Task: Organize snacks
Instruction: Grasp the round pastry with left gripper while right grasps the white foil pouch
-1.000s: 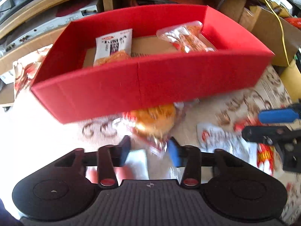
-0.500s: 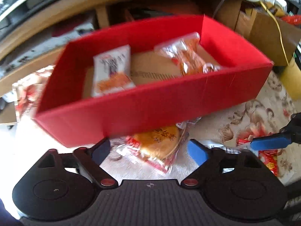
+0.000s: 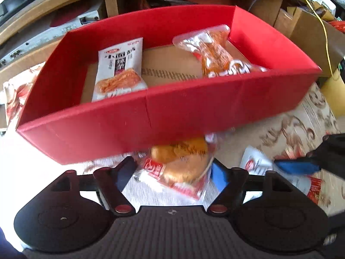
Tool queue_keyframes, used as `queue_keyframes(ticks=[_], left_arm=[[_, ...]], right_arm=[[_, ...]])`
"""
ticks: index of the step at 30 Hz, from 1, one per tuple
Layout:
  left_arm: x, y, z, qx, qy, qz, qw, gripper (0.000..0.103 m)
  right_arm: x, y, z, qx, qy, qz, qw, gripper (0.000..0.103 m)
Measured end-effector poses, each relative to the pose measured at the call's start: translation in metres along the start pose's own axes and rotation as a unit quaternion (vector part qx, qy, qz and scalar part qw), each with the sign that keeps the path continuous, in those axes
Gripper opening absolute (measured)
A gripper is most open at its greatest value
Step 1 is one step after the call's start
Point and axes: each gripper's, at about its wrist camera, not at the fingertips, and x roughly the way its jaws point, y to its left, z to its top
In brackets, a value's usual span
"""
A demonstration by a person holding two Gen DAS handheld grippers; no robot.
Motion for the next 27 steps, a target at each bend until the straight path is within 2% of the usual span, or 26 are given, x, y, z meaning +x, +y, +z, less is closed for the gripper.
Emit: queue_keyframes(ticks=[3,6,13,16,18,22,24,27], left_arm=[[-0.009,-0.009,-0.016,0.019,-0.003,-0.002,0.9998,0.069],[-0.022,-0.014,-0.036,0.028,0.008,-0.008,0.9996,0.068],[-0.045,-0.011,-0.042,0.022,0.019,-0.020,0.9994,0.067],[-0.043,-0.016,-0.041,0.033,0.022,-0.017,0.9991,0.077],[-0.040,-0.025,-0.037,0.051,0.020,0.002,0.9985,0.086],[-0.032,-0.038,-0.033,0.084,0.014,0.035,0.9957,0.093],[-0.028,-0.033,-0.030,0.076,0.015,0.039,0.9962,0.099],[-0.025,-0.022,-0.028,0.045,0.023,0.020,0.9985,0.099]], right_arm=[[-0.007,-0.004,-0.011,0.019,0.001,0.007,1.000,0.043],[-0.014,-0.007,-0.019,0.025,0.002,0.005,1.000,0.042],[-0.029,-0.016,-0.028,0.041,-0.002,0.012,0.999,0.037],[-0.030,-0.021,-0.031,0.048,0.001,0.018,0.999,0.037],[-0.031,-0.018,-0.032,0.040,0.004,0.019,0.999,0.038],[-0.024,-0.016,-0.029,0.021,0.010,0.020,1.000,0.043],[-0.021,-0.020,-0.027,0.027,0.008,0.025,0.999,0.045],[-0.019,-0.022,-0.025,0.029,0.007,0.024,0.999,0.046]])
